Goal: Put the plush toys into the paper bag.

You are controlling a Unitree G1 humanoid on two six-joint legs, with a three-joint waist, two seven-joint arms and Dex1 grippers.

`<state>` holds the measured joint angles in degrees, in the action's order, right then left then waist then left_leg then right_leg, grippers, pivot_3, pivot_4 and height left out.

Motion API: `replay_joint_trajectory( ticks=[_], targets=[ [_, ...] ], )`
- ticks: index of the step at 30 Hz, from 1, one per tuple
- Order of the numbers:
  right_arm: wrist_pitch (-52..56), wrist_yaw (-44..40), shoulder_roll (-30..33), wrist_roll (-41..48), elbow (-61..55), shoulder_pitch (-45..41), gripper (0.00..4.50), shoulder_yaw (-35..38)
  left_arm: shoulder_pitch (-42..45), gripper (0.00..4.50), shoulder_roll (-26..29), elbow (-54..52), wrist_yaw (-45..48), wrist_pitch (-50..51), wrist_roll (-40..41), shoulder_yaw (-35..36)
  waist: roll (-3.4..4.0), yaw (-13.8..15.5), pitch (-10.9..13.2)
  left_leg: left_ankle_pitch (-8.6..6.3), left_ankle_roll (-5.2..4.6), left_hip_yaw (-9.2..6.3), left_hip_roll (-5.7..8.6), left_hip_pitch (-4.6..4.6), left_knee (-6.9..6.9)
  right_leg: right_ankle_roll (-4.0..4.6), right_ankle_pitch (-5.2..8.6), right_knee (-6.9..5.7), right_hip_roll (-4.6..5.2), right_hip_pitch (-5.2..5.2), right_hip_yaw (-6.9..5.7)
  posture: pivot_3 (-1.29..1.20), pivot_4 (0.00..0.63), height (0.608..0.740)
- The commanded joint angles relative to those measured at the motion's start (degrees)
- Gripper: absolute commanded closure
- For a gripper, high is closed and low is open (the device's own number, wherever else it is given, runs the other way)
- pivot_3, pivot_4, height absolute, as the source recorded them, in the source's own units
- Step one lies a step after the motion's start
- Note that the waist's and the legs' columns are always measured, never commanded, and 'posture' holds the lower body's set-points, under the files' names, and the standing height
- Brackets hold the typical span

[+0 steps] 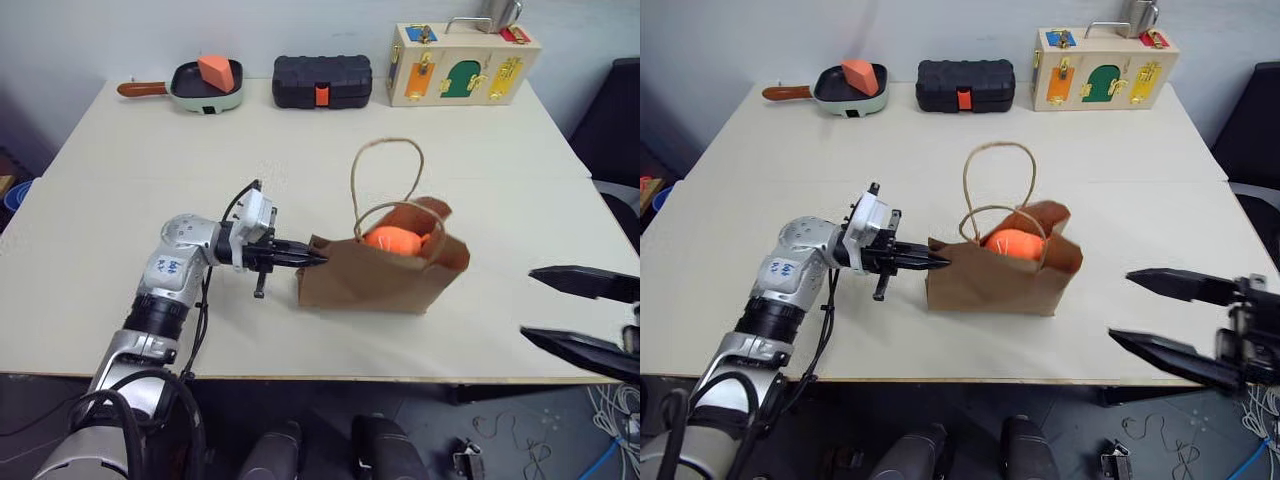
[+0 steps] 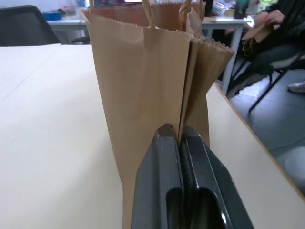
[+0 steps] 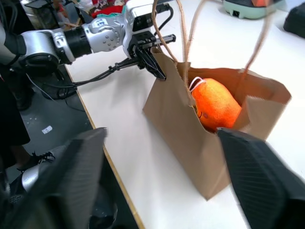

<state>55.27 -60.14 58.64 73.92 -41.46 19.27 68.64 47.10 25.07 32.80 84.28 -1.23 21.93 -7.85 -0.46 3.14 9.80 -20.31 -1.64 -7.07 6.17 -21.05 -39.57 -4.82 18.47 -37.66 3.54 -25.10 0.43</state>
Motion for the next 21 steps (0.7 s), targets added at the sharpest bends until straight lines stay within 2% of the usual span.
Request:
replay_joint_trajectory(
  ticks=[1,4,7,8,10,14,17,21],
  targets=[
    [-1.0,2.2,0.3,1.0,-1.1,0.3,0.03,2.2,3.5,4.5,-1.5,7.6,2.8,-7.3,-3.0,0.1,-0.08,0.0,0.0,0.0,0.0,0.0,0.0,0.0,-0.02,-0.01,0.0,-0.01,0.0,0.0,0.01,0.0,0.15,0.74],
    [-3.0,3.3,0.0,-1.7,-1.3,-0.1,0.03,-0.8,4.4,4.5,-1.7,9.7,2.5,-8.4,-4.3,0.5,-0.1,-0.1,0.0,0.0,0.0,-0.01,0.0,0.0,-0.04,-0.01,-0.01,-0.04,0.01,0.0,0.01,0.0,0.15,0.74],
    [-5.5,2.6,0.2,-5.6,-0.4,-0.5,0.03,-5.0,3.3,4.5,0.5,7.2,1.1,-5.4,-5.0,0.7,-0.1,-0.1,0.0,0.0,0.0,0.0,-0.01,0.0,-0.06,-0.01,-0.01,-0.07,0.0,-0.01,0.02,0.0,0.15,0.74],
    [-6.5,2.2,0.4,-6.8,0.3,-1.1,0.01,-6.7,2.6,4.3,1.7,5.5,0.7,-3.6,-4.7,1.2,-0.1,-0.3,0.0,0.0,0.0,0.0,-0.01,0.0,-0.07,-0.01,-0.01,-0.08,0.0,-0.01,0.03,0.0,0.15,0.74],
    [-8.4,1.3,1.1,-9.0,2.1,-2.7,0.0,-10.1,1.2,3.89,4.5,2.1,-0.3,0.0,-4.3,2.2,-0.1,-0.7,0.0,0.0,0.0,0.01,-0.02,0.0,-0.07,-0.01,-0.01,-0.12,-0.01,-0.05,0.05,0.0,0.15,0.74],
    [-12.3,-2.6,3.1,-13.9,7.9,-6.3,0.0,-16.5,-4.3,2.65,12.8,-10.0,-1.8,11.2,-0.7,6.4,-0.11,-1.5,0.0,0.01,0.01,0.0,-0.03,-0.05,-0.07,-0.01,-0.01,-0.17,-0.01,-0.15,0.06,0.0,0.15,0.74],
    [-15.5,-6.2,4.8,-17.6,13.4,-9.7,0.0,-21.1,-10.5,1.7,21.5,-22.8,-2.3,25.6,5.5,11.5,-0.11,-1.8,0.0,0.01,0.03,-0.02,-0.06,-0.12,-0.06,-0.01,0.0,-0.17,-0.01,-0.22,0.05,0.0,0.15,0.74],
    [-18.2,-10.6,6.9,-20.4,20.5,-15.0,0.0,-26.5,-18.9,0.42,33.2,-35.9,-3.3,42.6,16.0,22.2,-0.02,-1.8,0.1,0.0,0.03,0.0,-0.07,-0.13,0.0,0.0,0.0,-0.12,-0.01,-0.24,0.09,0.0,0.15,0.74]
  ],
)
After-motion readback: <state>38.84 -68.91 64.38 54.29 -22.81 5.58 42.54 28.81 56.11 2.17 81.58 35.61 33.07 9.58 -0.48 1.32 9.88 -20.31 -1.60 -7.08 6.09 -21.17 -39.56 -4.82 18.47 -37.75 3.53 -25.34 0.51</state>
